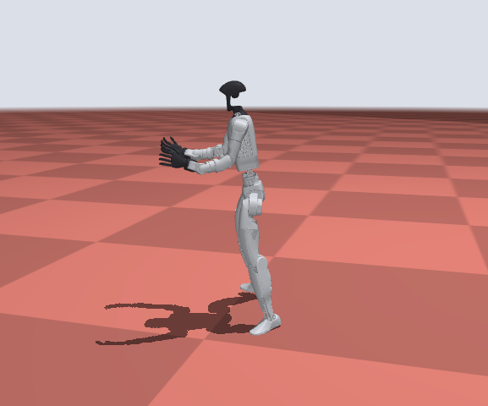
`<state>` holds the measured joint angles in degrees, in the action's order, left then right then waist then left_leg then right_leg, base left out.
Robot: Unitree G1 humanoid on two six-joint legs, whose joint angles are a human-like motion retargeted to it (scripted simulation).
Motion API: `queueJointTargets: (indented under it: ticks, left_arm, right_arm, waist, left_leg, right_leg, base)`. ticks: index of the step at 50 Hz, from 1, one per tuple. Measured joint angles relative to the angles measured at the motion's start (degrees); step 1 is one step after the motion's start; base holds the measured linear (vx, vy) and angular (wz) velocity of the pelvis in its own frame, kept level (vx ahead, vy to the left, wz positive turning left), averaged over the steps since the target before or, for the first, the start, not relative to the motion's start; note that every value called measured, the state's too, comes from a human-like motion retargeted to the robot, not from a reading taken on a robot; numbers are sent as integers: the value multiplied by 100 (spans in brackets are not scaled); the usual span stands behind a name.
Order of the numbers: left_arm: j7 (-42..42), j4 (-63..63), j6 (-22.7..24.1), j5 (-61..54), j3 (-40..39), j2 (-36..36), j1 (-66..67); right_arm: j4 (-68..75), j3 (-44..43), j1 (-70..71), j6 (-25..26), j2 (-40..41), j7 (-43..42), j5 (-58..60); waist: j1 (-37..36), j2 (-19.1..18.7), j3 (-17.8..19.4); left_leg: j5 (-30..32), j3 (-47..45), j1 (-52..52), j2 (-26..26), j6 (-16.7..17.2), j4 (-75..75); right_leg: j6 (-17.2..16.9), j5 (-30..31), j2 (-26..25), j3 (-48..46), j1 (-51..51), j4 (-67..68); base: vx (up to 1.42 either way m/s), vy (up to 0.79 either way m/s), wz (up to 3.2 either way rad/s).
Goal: Kungfu
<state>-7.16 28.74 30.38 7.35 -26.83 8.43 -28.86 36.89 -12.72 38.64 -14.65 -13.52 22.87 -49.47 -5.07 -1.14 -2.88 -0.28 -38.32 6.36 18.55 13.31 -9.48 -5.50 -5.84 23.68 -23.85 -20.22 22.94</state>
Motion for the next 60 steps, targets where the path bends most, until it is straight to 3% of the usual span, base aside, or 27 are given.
queueJointTargets:
  ticks: [6, 10, 12, 15, 18, 24, 30, 33, 36, 40, 43, 45, 48, 50, 53, 57, 60]
  left_arm:
    - [-2186, 1460, -1201, -4062, -517, -1001, 1184]
    - [-4001, 3636, -2964, -6388, -1173, -843, 1685]
    - [-4303, 4518, -3515, -7079, -1466, -642, 1872]
    - [-3728, 5220, -3356, -7998, -1850, -555, 2172]
    - [-3384, 5517, -3322, -8340, -2014, -419, 2401]
    - [-3567, 5539, -3406, -7654, -1995, -179, 2475]
    - [-3594, 5205, -3327, -6934, -1615, 47, 2356]
    - [-3500, 5009, -3271, -6269, -1290, 185, 2404]
    - [-3248, 4857, -3074, -5201, -904, 350, 2534]
    - [-2823, 4646, -2574, -3528, -449, 606, 2921]
    - [-2636, 4685, -2304, -2338, -224, 857, 3207]
    - [-2576, 4876, -2270, -1586, -59, 1049, 3266]
    - [-2492, 5226, -2340, -405, 160, 1330, 3360]
    - [-2329, 5375, -2412, 368, 268, 1476, 3468]
    - [-2025, 5480, -2448, 1005, 409, 1605, 3585]
    - [-1840, 5603, -2494, 1082, 435, 1568, 3610]
    - [-1895, 5642, -2619, 826, 479, 1575, 3643]
  right_arm:
    - [-2434, -575, 46, -939, -1615, -638, 467]
    - [-4135, -1511, -495, -1464, -2606, -932, 294]
    - [-4978, -2135, -836, -1744, -2964, -1142, 302]
    - [-6048, -3081, -1379, -2217, -3232, -1586, 724]
    - [-6909, -3706, -1963, -2543, -3198, -2593, 1750]
    - [-7347, -3943, -2669, -2839, -2972, -3780, 2963]
    - [-6783, -3629, -2801, -2827, -2905, -3736, 2274]
    - [-6272, -3524, -2794, -2897, -3041, -3654, 2011]
    - [-5491, -3330, -2826, -2987, -3583, -3832, 2271]
    - [-4107, -2803, -2681, -3192, -4707, -3779, 3775]
    - [-3246, -2154, -2153, -3492, -5600, -3771, 6034]
    - [-2820, -1652, -1640, -3520, -6232, -4420, 8402]
    - [-2394, -1188, -1221, -2612, -7004, -6052, 11216]
    - [-2139, -899, -1084, -2724, -7335, -6834, 11812]
    - [-1867, -478, -848, -3486, -7659, -7040, 11625]
    - [-2030, -310, -393, -3197, -7834, -6980, 11707]
    - [-2140, -75, -51, -3193, -7755, -7284, 11792]
  waist:
    - [423, -18, -361]
    - [652, 9, -590]
    - [733, 40, -590]
    - [994, -40, -579]
    - [1190, -10, -617]
    - [1315, 104, -678]
    - [1164, 123, -564]
    - [1175, 172, -454]
    - [1068, 258, -312]
    - [985, 324, -188]
    - [1367, 372, -36]
    - [1525, 407, 126]
    - [1530, 450, 107]
    - [1471, 492, -40]
    - [1450, 560, -191]
    - [1670, 546, -293]
    - [1945, 565, -494]
  left_leg:
    - [242, 828, -216, 221, 132, 396]
    - [-211, 1743, -140, 242, -420, 394]
    - [-370, 1428, -207, 314, -442, 462]
    - [-418, 1216, -239, 487, -116, 554]
    - [-418, 1184, -221, 452, 154, 592]
    - [-465, 1076, -247, 223, 169, 637]
    - [-882, 1117, -436, 230, 164, 539]
    - [-1516, 1769, -397, -42, 163, 342]
    - [-1854, 2545, -458, -420, -57, 154]
    - [-1681, 1632, -866, -420, 45, 389]
    - [-1723, 1196, -1034, -518, 11, 499]
    - [-1736, 932, -1148, -582, -7, 543]
    - [-1703, 574, -1205, -553, 12, 562]
    - [-1677, 403, -1177, -536, 30, 581]
    - [-1630, 147, -1180, -556, 103, 632]
    - [-1481, -49, -1094, -646, 169, 643]
    - [-1178, -68, -954, -780, 169, 699]
  right_leg:
    - [248, -639, -362, 24, -385, 863]
    - [329, -1007, -483, 11, -531, 1295]
    - [362, -1161, -533, 89, -661, 1519]
    - [421, -1398, -587, 11, -809, 1851]
    - [413, -1509, -516, 122, -1083, 2145]
    - [353, -1325, -406, 381, -1385, 2153]
    - [403, -848, -734, 561, -1337, 1640]
    - [393, -523, -802, 707, -1293, 1252]
    - [353, -117, -893, 926, -1200, 744]
    - [196, 436, -1193, 1401, -1187, 79]
    - [-4, 767, -1286, 1701, -1110, -385]
    - [16, 941, -1239, 1595, -1023, -670]
    - [438, 902, -999, 697, -959, -898]
    - [666, 844, -845, 37, -982, -917]
    - [791, 1072, -630, -664, -1088, -736]
    - [706, 1368, -182, -1939, -1162, -425]
    - [724, 1106, 13, -1510, -1876, 266]
  base:
    - [-11, -47, -23]
    - [3, -37, 3]
    - [-7, -24, -17]
    - [-7, -17, -2]
    - [-5, -2, -16]
    - [-3, 7, -30]
    - [-1, 6, -62]
    - [-4, 18, -71]
    - [-6, 23, -120]
    - [-5, 25, -156]
    - [-15, 17, -93]
    - [-29, 18, -104]
    - [-19, 2, -125]
    - [-9, -16, -126]
    - [-15, -28, -107]
    - [-24, -24, -69]
    - [-21, -38, -35]
